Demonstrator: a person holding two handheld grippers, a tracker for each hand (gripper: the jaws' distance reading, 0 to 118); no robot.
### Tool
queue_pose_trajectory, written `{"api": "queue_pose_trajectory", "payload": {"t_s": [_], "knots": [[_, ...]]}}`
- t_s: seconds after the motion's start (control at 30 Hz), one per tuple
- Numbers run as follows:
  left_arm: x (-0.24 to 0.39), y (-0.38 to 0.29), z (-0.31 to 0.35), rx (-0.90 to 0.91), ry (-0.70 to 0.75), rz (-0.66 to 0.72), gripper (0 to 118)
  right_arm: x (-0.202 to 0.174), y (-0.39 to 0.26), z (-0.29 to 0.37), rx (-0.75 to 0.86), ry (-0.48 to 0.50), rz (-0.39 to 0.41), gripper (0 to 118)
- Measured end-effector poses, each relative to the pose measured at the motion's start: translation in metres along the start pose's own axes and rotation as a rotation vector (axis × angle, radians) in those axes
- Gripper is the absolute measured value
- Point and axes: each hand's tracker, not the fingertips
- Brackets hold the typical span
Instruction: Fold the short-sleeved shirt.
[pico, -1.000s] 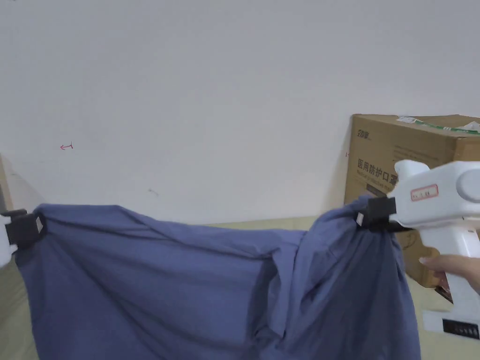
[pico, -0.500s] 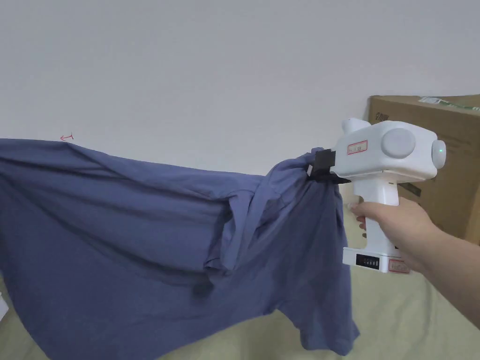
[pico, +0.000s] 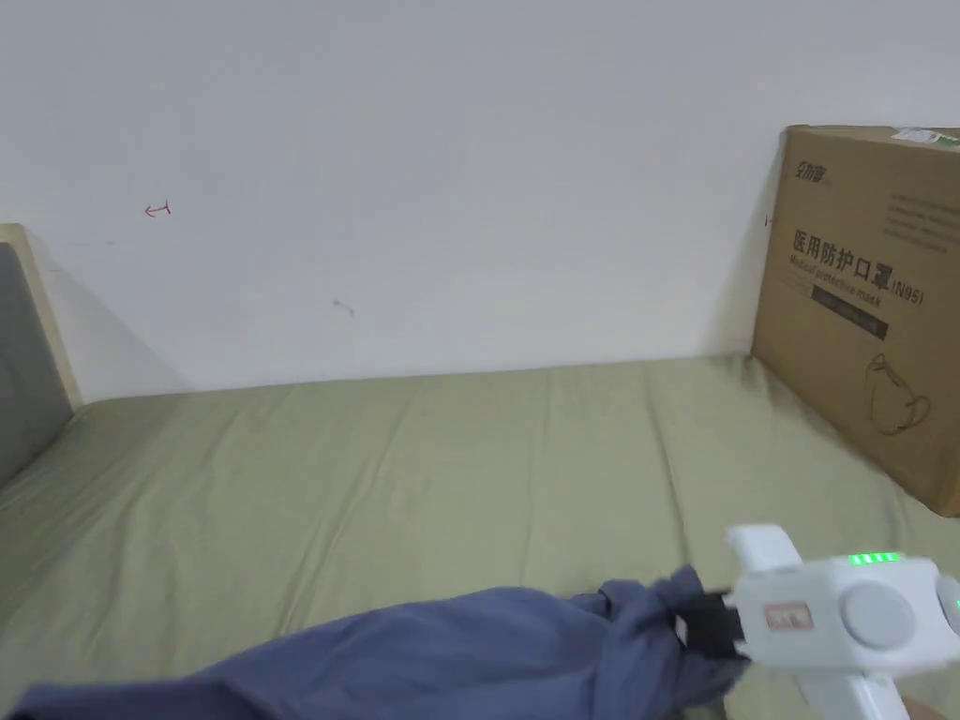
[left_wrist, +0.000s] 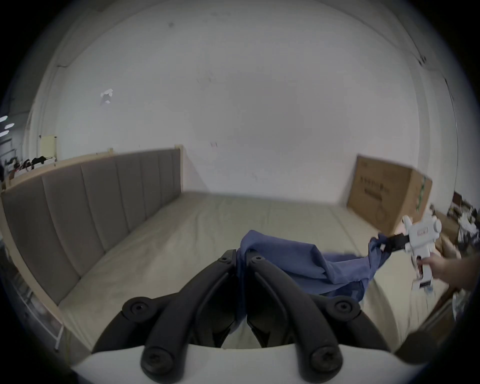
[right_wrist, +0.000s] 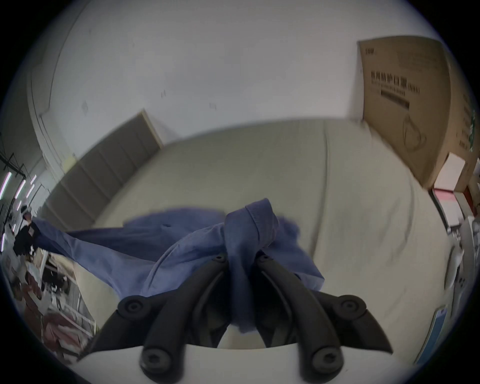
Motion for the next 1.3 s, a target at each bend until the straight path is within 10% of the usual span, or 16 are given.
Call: {"api": "queue_pose_trajectory", "payload": {"t_s": [0.47, 0.53, 0.6, 0.63, 0.93, 0.97, 1.1, 1.3], "knots": [[-0.045, -0.034, -0.146, -0.617, -0.08, 0.177, 7, 0.012, -0.091, 0.032, -0.19, -0.04, -0.027, 12], [-0.049, -0.033, -0.14, -0.573, -0.081, 0.2, 41, 0.01, -0.091, 0.039, -0.168, -0.088, -0.064, 26], [-0.047, -0.031, -0.129, -0.55, -0.089, 0.208, 104, 0.007, -0.092, 0.053, -0.12, -0.103, -0.099, 79], [-0.046, -0.025, -0.12, -0.498, -0.11, 0.213, 115, 0.006, -0.09, 0.061, -0.101, -0.09, -0.129, 82], [0.004, 0.034, -0.009, 0.064, -0.164, 0.166, 109, -0.072, -0.076, 0.178, 0.398, -0.088, -0.076, 80], [0.014, 0.038, 0.002, 0.13, -0.163, 0.144, 101, -0.082, -0.078, 0.19, 0.478, -0.065, -0.068, 74], [0.052, 0.049, 0.022, 0.19, -0.122, 0.078, 1, -0.124, -0.085, 0.219, 0.69, -0.122, -0.02, 8], [0.066, 0.062, 0.018, 0.203, -0.209, 0.062, 0, -0.143, -0.067, 0.223, 0.734, -0.084, 0.005, 1]]}}
